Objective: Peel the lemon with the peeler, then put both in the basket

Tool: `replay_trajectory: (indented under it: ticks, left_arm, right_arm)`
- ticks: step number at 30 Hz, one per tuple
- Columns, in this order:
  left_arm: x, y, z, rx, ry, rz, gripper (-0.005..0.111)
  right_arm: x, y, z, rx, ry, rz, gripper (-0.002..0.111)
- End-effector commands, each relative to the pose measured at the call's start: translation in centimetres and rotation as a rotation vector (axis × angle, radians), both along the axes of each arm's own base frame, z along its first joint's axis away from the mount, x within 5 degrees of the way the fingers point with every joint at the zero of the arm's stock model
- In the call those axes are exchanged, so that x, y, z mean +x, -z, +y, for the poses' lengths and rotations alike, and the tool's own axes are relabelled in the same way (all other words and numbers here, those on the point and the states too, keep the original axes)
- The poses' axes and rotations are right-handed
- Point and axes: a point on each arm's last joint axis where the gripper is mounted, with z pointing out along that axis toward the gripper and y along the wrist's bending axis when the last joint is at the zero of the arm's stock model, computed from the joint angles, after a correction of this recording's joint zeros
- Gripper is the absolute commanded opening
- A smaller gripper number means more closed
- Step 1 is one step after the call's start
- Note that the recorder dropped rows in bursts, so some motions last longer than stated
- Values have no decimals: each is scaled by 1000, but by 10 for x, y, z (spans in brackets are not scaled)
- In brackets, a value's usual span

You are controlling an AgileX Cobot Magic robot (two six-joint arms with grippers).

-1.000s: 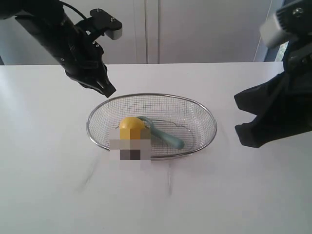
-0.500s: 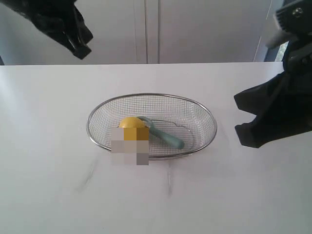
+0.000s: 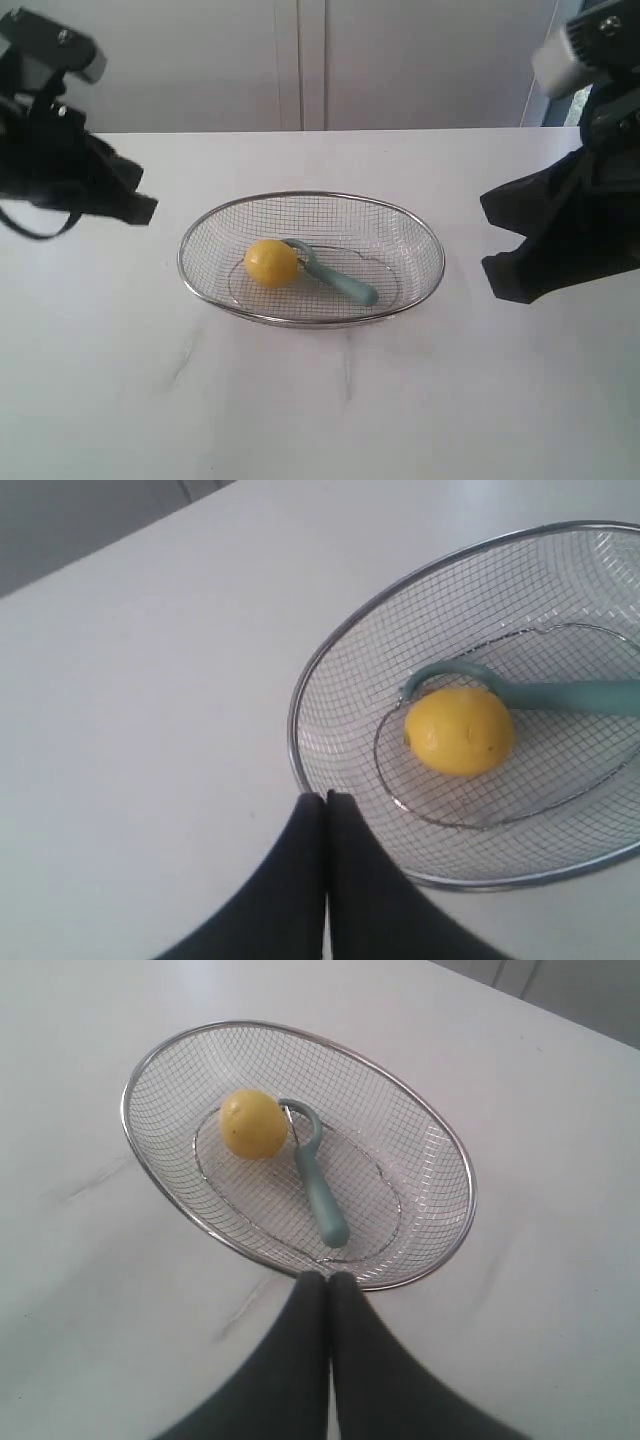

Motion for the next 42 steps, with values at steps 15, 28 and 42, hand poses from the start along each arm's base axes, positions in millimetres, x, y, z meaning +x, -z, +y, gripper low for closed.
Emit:
replay_trajectory:
  ticks: [15,28,42]
  left_arm:
    - [-134,92,97,-335,-387,-282,0]
    - [-168,111,114,-437,-556,-317,0]
    - [-185,129,111,-269,-488,-188,0]
  right_arm:
    - [0,-2,-1,3,4,-17,0]
    - [0,-2,-1,3,4,-16,0]
    - [0,-2,-1,3,4,-16,0]
